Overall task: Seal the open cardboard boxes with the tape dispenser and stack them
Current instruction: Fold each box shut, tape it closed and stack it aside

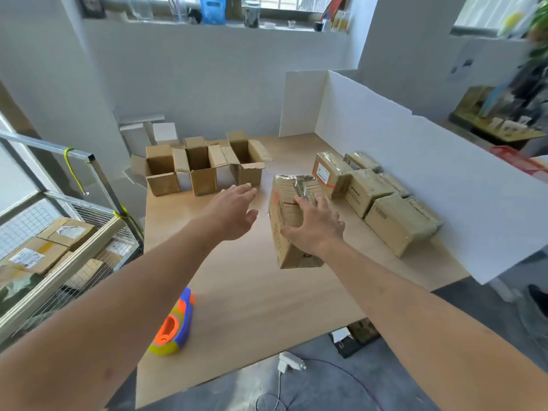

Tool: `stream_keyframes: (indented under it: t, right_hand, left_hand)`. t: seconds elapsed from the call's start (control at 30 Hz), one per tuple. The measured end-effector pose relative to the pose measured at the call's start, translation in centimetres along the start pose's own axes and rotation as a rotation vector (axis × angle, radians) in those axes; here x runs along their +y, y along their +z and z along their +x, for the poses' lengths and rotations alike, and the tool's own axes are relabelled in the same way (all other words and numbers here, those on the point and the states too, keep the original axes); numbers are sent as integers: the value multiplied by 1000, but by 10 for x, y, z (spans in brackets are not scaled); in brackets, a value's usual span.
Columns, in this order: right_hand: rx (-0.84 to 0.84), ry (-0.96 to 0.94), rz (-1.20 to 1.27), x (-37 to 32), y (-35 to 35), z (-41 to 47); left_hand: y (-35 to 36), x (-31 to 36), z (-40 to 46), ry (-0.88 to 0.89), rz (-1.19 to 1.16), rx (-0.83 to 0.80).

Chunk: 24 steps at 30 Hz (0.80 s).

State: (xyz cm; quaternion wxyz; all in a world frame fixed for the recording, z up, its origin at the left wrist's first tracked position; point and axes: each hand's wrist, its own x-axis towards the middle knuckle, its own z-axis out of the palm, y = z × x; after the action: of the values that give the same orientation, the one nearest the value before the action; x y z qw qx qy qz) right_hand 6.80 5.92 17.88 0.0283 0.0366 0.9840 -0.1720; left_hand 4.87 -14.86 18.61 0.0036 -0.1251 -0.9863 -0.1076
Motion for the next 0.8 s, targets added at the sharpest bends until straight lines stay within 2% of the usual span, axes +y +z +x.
stream_keyframes:
  t: [0.4, 0.8]
  right_hand:
    - [20, -6, -1, 144, -75, 0]
    - [-10, 44, -6, 226, -79, 94]
  left_hand:
    - [18, 151, 47, 58, 25, 30]
    - [65, 202, 166, 109, 50, -37]
